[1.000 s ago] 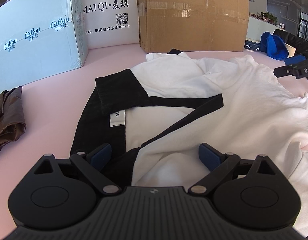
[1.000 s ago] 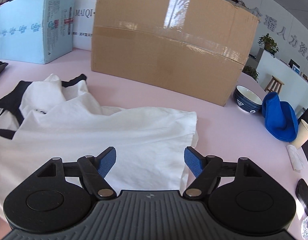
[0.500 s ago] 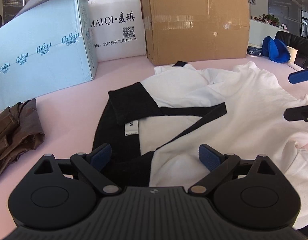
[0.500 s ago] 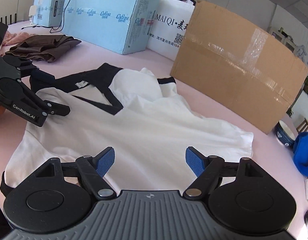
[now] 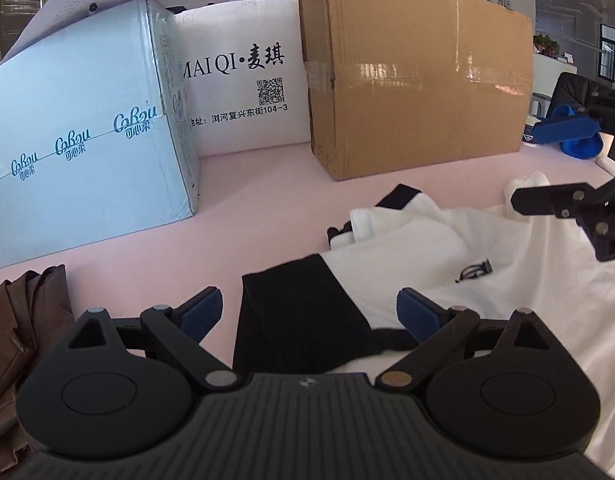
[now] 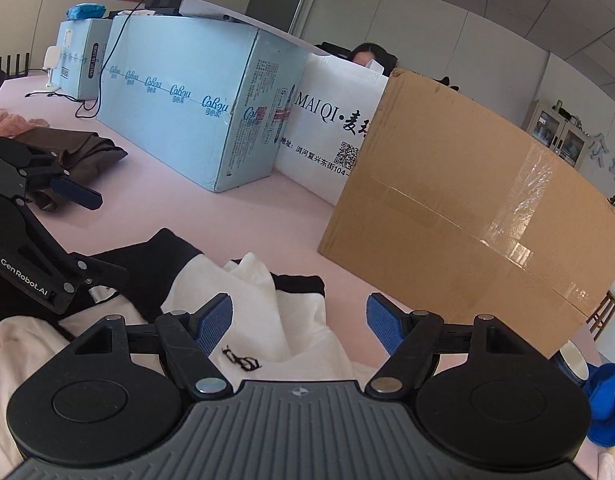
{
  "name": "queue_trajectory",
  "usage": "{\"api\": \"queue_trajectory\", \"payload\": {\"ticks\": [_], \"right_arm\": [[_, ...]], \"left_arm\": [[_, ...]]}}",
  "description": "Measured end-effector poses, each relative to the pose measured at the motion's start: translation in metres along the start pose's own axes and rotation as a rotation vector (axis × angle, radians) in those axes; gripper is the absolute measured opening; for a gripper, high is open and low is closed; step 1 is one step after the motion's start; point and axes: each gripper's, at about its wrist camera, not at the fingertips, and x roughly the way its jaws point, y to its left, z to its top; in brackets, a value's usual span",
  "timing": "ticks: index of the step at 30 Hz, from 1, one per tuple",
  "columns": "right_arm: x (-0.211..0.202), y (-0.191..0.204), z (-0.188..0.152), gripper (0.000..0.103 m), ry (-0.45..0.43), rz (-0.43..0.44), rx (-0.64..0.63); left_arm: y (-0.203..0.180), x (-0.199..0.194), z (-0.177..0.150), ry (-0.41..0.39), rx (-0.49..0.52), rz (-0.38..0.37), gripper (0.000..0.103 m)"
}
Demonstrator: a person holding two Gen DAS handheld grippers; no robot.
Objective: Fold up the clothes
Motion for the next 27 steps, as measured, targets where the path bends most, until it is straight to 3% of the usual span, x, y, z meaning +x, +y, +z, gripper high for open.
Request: {"api": "queue_trajectory", "payload": {"ticks": [6,11,14,20,27], "right_arm": [[0.042,-0.003,0.002,0.066,0.045,-0.011,-0.031],[0.078,-0.005,0.002,0.050,0.089,-0.010,-0.036],[0.103,-0.009,0.002,0.049,0.124,-0.008,-0.012],[0.134,-0.017,0.004,0.049,0.170,0.028,0.027],[0.160,-0.017,0.008,0.045,0.228,0.073,0.070]], "left_arm": [[0.008,0.026,0.010,-0.003,-0.006,-0.039,0.094],[0.016,0.042,0.002,0.025,-0.028,-0.077,0.094],[0.020,0.048,-0.003,0.050,-0.037,-0.054,0.094],[0.021,0.060,-0.011,0.128,-0.056,-0.097,0.094],[0.015,0.064,-0.017,0.141,-0.022,-0.098,0.094]]}}
